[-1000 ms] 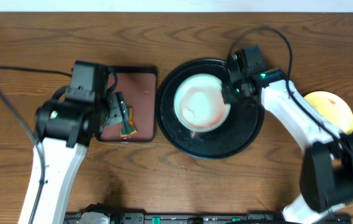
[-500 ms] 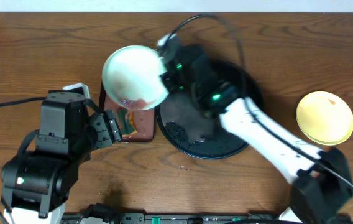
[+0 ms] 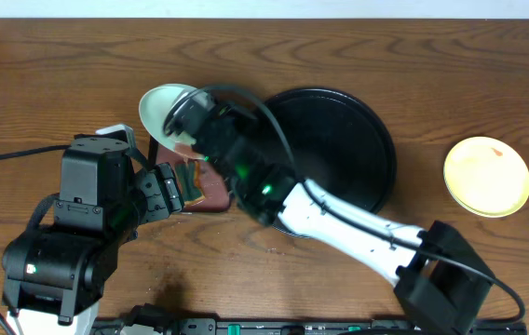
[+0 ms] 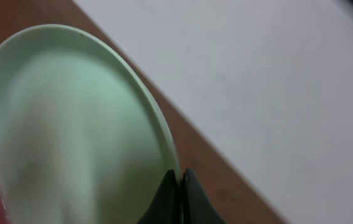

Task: Clean dirty plates on tray and stack at the side
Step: 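Lift the light-green plate and tilt it over the small tray to drain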

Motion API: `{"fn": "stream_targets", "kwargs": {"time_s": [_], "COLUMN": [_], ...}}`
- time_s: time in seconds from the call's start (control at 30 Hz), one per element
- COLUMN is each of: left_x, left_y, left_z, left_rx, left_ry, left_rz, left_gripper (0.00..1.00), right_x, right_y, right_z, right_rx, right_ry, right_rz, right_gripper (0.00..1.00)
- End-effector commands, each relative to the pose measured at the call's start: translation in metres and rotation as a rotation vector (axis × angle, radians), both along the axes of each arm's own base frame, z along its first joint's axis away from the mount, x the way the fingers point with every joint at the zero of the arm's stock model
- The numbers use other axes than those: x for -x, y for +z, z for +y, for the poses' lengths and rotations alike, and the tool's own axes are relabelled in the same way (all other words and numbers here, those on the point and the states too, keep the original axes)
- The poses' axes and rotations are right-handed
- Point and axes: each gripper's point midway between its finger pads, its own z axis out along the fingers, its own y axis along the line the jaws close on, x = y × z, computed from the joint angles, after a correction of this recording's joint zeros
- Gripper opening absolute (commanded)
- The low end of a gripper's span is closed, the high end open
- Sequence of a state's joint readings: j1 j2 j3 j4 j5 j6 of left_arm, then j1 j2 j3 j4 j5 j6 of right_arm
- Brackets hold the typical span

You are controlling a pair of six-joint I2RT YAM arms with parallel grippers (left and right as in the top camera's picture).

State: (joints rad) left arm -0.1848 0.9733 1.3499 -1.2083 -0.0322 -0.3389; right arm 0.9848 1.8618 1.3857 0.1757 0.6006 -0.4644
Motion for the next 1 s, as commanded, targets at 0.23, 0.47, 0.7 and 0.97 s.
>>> {"fn": "stream_targets", "kwargs": {"time_s": [0.23,0.47,0.7,0.97], "left_x": [0.0,-0.001,-0.001,-0.001], "left_y": [0.004,0.003,0.003,0.003], "left_z": [0.001,0.001,0.001,0.001], "left_rx": [-0.003,-0.004,-0.004,-0.004], "left_ry": [0.002,0.002,0.002,0.002], "left_rz": [-0.009,-0.004,-0.004,-0.004], "left_gripper": [0.84,0.84,0.84,0.84], "right_x": [0.012,0.012,0.012,0.012], "right_y": [0.046,0.05,0.05,0.051], "right_z": [-0.018,-0.018,-0.019,-0.019], "right_rx": [0.087,0.087,0.086,0.081], "right_ry": [-0.184,-0.186,-0.187,-0.191], "right_rz": [-0.182,-0.194,-0.195,-0.198], "right_gripper": [0.01,0.01,0.01,0.01]}}
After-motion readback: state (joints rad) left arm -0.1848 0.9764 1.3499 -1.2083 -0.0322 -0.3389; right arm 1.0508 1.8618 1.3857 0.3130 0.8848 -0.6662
